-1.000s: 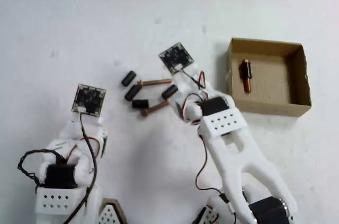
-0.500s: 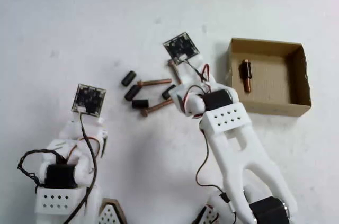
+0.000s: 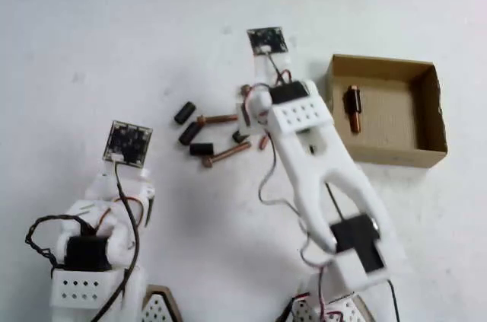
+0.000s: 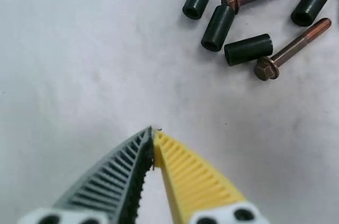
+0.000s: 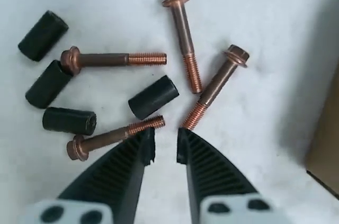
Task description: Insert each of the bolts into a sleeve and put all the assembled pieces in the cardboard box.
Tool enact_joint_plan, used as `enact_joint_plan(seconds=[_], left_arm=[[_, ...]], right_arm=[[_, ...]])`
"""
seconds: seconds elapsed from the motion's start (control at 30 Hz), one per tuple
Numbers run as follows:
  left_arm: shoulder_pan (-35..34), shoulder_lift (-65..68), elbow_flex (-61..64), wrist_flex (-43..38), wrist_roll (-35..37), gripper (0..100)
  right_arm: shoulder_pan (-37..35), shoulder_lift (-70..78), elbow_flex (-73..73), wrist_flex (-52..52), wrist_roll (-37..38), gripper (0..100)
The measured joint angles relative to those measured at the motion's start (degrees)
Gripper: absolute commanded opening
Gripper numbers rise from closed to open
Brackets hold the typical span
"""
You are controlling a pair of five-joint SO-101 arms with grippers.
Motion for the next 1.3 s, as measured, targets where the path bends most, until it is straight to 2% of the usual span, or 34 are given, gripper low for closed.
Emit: enact_joint_plan(seconds=[0.27, 0.57, 0.9, 1.3], left_arm=[[0.0, 0.0, 0.0, 0.0, 0.0, 2], [0.0, 0.0, 0.0, 0.0, 0.0, 2], [0.0, 0.0, 0.97, -1.76, 0.0, 2], [0.0, 0.0, 1.05, -2.11, 0.0, 2]], right_arm=[[-0.7, 14.24, -18.29, 9.41, -16.88, 6.3], [-2.73, 24.88, -29.8, 15.47, -34.11, 6.3], [-1.76, 28.75, -31.74, 15.74, -40.97, 6.3], [-0.7, 32.35, -32.7, 15.56, -43.08, 6.3]])
